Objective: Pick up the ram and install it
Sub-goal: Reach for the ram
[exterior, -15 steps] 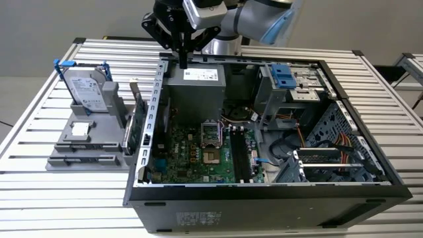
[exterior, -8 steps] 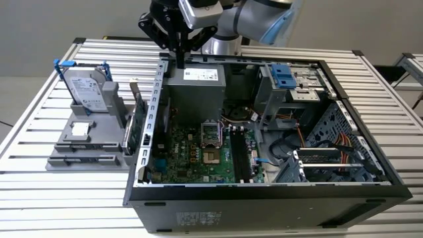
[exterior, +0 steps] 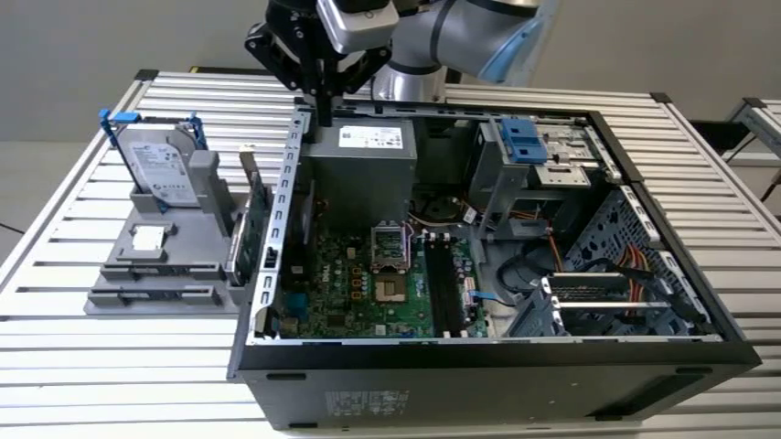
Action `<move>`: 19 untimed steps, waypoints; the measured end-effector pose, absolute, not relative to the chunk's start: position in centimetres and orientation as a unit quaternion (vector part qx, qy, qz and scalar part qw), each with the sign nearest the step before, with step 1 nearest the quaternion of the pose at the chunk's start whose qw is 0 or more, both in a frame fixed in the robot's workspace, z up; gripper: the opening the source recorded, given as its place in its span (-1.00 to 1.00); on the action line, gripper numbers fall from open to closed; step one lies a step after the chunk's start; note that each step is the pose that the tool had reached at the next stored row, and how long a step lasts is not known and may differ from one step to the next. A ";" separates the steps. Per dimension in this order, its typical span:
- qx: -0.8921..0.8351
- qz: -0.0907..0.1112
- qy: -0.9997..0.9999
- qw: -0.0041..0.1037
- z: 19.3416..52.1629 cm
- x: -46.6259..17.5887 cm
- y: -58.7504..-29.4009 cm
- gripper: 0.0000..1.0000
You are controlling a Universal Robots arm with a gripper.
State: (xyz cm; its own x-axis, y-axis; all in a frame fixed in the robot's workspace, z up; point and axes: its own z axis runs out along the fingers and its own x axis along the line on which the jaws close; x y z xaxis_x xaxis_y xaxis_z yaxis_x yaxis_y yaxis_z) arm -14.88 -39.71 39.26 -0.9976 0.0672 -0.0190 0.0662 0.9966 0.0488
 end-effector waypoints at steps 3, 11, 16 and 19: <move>0.033 0.024 0.999 0.010 39.3 -15.2 -39.7 -1.00; 0.032 0.024 0.999 0.010 39.3 -16.5 -39.7 -1.00; 0.032 0.024 0.999 0.010 39.3 -17.1 -39.6 -1.00; 0.031 0.024 0.999 0.010 39.3 -17.4 -39.6 -1.00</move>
State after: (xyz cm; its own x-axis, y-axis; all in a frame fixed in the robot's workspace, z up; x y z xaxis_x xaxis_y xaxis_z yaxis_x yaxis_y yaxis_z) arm -17.41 -39.61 39.26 -0.9978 0.0634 -0.0190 0.0624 0.9969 0.0487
